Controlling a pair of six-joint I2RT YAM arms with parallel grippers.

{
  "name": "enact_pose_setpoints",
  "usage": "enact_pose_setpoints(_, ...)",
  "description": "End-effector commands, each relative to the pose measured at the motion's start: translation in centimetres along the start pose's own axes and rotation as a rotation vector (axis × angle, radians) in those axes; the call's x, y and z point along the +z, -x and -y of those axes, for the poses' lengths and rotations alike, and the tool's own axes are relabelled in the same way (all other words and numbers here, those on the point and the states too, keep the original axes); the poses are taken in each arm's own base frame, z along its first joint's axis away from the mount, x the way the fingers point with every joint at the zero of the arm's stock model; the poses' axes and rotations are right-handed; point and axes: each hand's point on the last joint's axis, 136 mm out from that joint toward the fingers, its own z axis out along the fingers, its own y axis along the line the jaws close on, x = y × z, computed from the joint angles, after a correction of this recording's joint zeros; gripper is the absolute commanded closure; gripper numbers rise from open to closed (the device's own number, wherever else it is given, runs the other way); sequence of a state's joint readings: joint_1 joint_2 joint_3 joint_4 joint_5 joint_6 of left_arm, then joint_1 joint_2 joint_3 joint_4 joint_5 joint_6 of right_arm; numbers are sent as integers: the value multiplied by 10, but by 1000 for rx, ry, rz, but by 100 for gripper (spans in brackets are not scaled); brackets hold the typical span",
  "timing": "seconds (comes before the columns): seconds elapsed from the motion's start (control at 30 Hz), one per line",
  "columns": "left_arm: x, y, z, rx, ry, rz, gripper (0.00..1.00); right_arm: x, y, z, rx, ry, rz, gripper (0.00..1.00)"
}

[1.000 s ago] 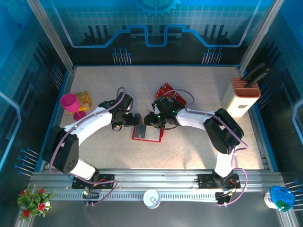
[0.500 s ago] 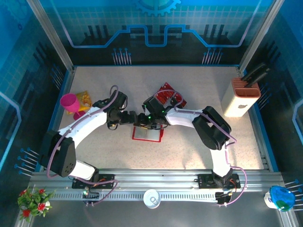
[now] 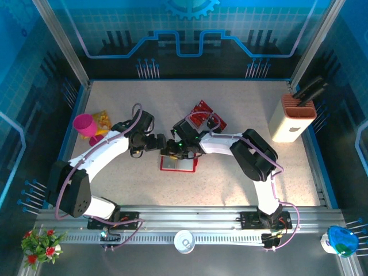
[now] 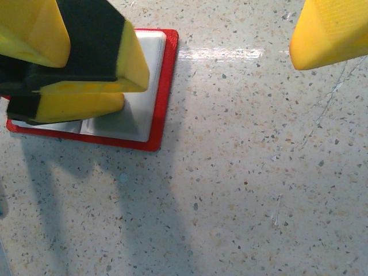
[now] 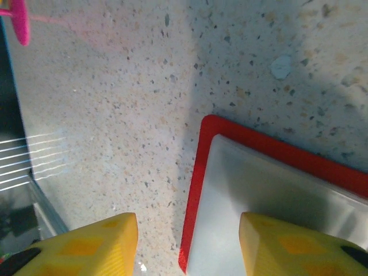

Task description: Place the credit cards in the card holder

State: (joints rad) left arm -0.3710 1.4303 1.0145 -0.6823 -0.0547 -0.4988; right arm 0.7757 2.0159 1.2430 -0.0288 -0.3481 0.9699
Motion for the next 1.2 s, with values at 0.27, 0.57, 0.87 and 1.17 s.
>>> enact_pose_setpoints(0.27, 2, 2, 5, -12, -37, 2, 1, -116, 68, -39, -64, 158, 200, 49)
enact_pose_setpoints(0.57, 14, 2, 13, -12, -57, -31, 1, -199, 104, 32, -156, -288, 262, 51)
enact_pose_setpoints(0.87, 24, -10, 10, -18, -67, -69, 1, -220, 116, 75, -318, -644, 144, 63)
enact_pose_setpoints(1.17, 23, -14, 3, -9, -43, -66, 1, -214, 125, 90, -403, -793, 63, 69)
